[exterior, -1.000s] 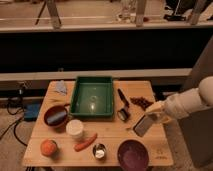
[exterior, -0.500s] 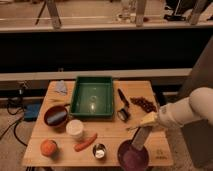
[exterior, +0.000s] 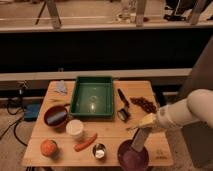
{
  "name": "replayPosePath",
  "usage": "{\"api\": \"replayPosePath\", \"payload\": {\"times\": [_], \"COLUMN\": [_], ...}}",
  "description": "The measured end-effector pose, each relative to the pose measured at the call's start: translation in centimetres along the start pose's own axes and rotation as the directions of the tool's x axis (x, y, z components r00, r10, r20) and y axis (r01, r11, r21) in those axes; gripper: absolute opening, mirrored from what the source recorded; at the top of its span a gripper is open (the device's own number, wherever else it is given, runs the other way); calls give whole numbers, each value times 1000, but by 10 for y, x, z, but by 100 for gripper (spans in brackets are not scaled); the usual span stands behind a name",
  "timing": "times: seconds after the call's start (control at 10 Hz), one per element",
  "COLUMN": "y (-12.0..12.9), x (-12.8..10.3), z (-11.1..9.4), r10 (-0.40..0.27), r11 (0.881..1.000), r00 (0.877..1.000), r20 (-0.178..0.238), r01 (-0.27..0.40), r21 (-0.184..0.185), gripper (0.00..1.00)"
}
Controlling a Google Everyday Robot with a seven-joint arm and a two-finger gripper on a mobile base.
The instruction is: Place eraser in purple bowl
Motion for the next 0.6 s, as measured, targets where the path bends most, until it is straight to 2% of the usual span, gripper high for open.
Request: {"api": "replayPosePath", "payload": {"times": [0.1,0.4,0.6], "y": [1,22,24], "x": [0,-1,-1], "z": [0,12,13], "r10": [1,20,24], "r11": [1000,1000,1000], "r00": [1000,1000,1000], "r20": [1,2,2], "r01": [-1,-20,-24], "r21": [1,13,15], "gripper": [7,7,7]}}
